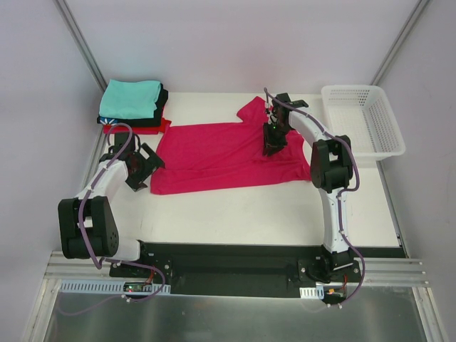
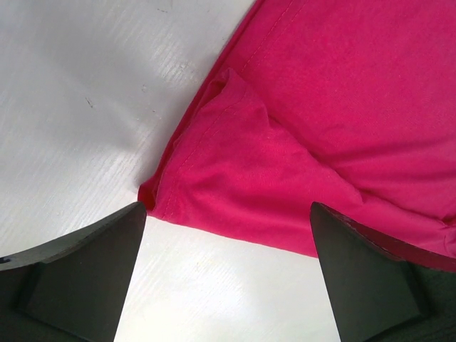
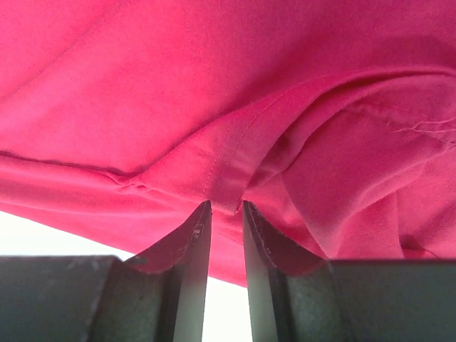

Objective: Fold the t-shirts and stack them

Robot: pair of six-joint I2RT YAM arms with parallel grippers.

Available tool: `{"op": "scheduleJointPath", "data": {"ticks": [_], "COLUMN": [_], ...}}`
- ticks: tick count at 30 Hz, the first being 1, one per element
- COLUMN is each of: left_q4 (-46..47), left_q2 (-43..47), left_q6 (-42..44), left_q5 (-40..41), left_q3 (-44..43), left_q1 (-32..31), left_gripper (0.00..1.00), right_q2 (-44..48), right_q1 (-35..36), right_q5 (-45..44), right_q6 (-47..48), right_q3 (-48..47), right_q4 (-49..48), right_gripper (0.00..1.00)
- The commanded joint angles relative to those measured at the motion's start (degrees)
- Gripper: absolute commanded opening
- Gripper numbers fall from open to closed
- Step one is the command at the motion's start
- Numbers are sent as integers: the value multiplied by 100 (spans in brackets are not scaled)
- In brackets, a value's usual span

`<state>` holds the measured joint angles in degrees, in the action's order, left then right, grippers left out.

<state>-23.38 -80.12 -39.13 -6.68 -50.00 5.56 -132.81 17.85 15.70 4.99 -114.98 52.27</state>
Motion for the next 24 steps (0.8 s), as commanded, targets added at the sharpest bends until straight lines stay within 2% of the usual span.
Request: {"op": "scheduleJointPath", "data": {"ticks": [1, 5, 10, 17, 24], "left_q4": [-185, -229, -246, -264, -264], "left_q2": [145, 172, 189, 207, 224], "left_q6": [99, 117, 90, 108, 90], "left_q5": [167, 211, 211, 228, 219], "left_q3": [-159, -186, -168, -159, -142], "left_q1": [-82, -82, -90, -90, -91], "left_gripper": [99, 99, 99, 99, 99], "right_q2": [19, -8, 1, -16, -218], "right_q1": [35, 35, 35, 35, 43], "right_q5": [55, 99, 108, 100, 108], "right_q6": [37, 19, -7, -34, -51], "right_q3": [46, 98, 160, 81, -612], "right_q4": [-42, -68, -147, -138, 169], "right_gripper": [27, 26, 13, 7, 1]}}
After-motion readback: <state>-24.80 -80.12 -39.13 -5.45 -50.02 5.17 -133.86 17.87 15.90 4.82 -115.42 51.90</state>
